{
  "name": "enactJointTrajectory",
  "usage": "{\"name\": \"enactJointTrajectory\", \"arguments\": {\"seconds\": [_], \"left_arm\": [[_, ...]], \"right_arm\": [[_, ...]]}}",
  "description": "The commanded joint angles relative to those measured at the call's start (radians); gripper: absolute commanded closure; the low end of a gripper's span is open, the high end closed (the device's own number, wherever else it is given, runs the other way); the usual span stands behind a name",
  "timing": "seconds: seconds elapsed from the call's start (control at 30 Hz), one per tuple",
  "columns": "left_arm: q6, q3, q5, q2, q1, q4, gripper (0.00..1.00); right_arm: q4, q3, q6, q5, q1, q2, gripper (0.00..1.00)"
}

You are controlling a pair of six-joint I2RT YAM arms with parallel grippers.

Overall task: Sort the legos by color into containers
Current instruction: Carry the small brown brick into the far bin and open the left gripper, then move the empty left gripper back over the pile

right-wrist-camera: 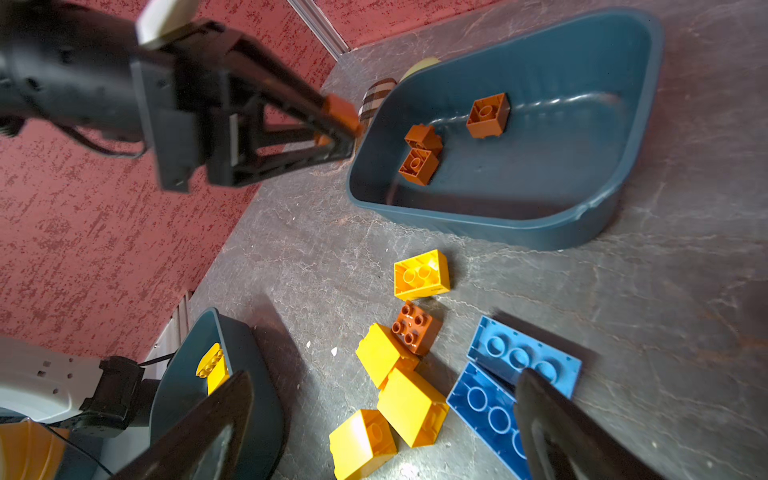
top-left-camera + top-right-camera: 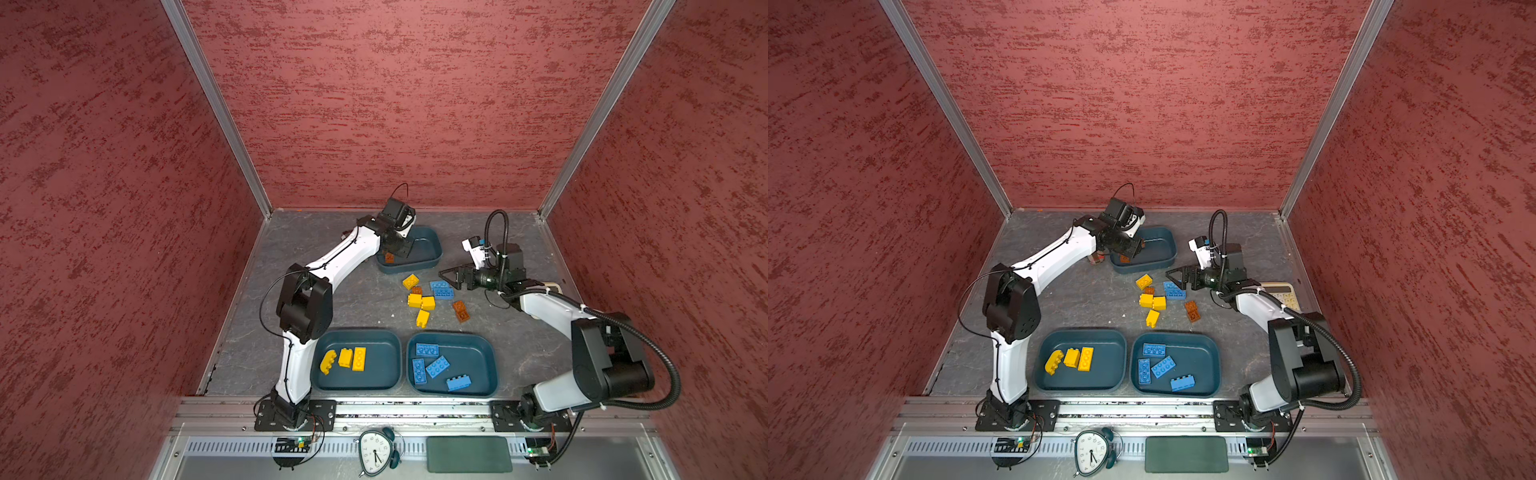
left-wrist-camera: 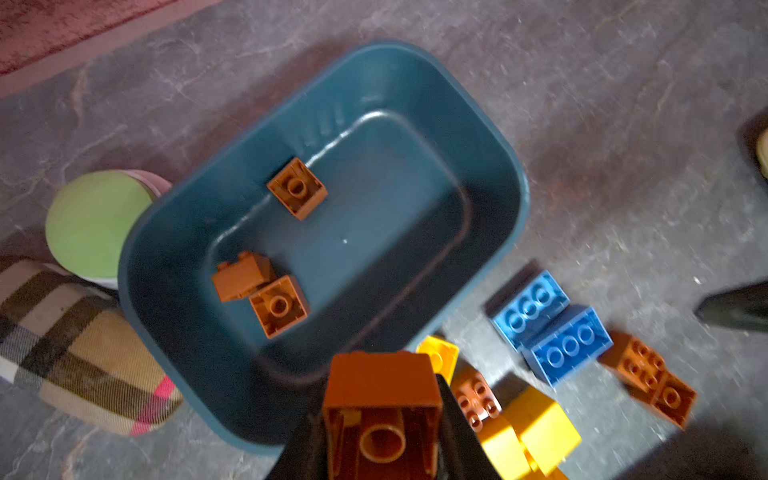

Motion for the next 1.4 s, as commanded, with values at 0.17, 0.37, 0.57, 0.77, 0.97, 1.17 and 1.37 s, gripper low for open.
{"name": "enactJointTrajectory", "arguments": {"seconds": [0.17, 0.37, 0.57, 0.77, 0.97, 1.17, 1.37], "left_arm": [[0.020, 0.188, -0.034, 0.211, 0.028, -0.018, 0.71], [0.013, 0.210, -0.049, 0.260, 0.045, 0.026, 0.68], [-0.003, 0.208, -0.057, 0.254, 0.049, 0.011, 0.49], [-0.026, 0.181, -0.060, 0.175, 0.041, -0.029, 0.37], [-0.055, 0.059, -0.028, 0.032, -0.001, -0.074, 0.33], [-0.018, -0.122, 0.002, -0.083, -0.076, -0.068, 0.33], [0.002, -0.285, 0.026, -0.149, -0.125, 0.021, 0.36]], "right_arm": [[0.038, 0.030, 0.017, -0.029, -0.004, 0.007, 0.01], [0.023, 0.025, 0.008, -0.025, -0.004, 0.009, 0.01], [0.009, 0.028, 0.002, -0.019, -0.004, 0.010, 0.01], [0.004, 0.040, 0.002, -0.020, -0.004, 0.021, 0.01], [-0.007, 0.037, -0.004, -0.018, -0.005, 0.016, 0.01], [-0.009, 0.031, -0.009, -0.016, -0.004, 0.018, 0.01], [0.001, 0.024, -0.008, -0.016, -0.004, 0.016, 0.01]]}}
